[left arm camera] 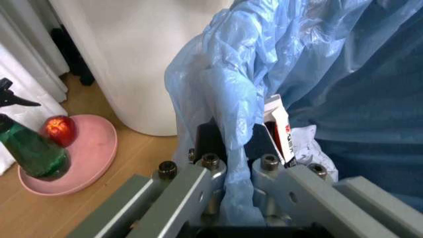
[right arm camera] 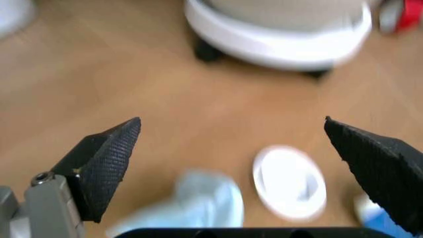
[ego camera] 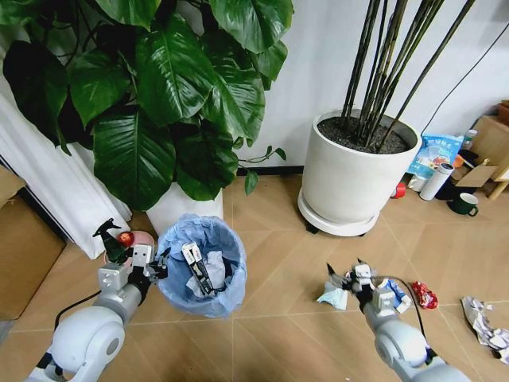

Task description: Pick up the trash bin and place the garbage on the floor into it.

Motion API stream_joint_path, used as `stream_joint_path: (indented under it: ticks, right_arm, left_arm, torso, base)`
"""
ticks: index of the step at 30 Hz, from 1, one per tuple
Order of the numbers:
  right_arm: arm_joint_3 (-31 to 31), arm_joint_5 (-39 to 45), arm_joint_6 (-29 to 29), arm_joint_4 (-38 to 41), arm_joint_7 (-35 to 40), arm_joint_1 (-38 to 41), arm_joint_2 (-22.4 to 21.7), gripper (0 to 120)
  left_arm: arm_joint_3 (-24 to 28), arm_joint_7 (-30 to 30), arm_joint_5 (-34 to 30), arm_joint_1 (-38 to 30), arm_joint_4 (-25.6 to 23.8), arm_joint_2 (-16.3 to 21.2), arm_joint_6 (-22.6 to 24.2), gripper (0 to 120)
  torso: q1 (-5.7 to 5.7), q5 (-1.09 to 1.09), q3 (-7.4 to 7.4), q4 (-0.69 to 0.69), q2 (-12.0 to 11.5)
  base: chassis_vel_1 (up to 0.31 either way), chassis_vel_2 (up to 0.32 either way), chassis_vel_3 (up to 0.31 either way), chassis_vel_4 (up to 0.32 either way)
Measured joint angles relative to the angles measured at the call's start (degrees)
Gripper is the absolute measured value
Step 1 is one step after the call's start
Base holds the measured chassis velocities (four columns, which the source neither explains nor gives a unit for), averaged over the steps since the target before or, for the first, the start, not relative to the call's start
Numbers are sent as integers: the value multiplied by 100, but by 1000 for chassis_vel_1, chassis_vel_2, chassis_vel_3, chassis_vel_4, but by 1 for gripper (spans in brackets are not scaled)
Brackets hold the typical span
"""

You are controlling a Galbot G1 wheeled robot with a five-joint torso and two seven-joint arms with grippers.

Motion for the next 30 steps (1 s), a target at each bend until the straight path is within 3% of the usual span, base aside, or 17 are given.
stream_joint_path:
  ticks: [12, 30]
  right_arm:
    - [-200, 211, 48, -1506, -346, 949, 870, 100]
    - [-267, 156, 37, -2062, -278, 1205, 1172, 95]
  left_arm:
    - [84, 18, 37, 2, 16, 31, -22, 0]
    - [81, 58, 31, -43, 125, 14, -38, 0]
  torso:
    - [0, 0, 1, 2, 0]
    - [0, 0, 0, 1, 0]
  base:
    - [0, 0, 0, 0]
    - [0, 0, 0, 0]
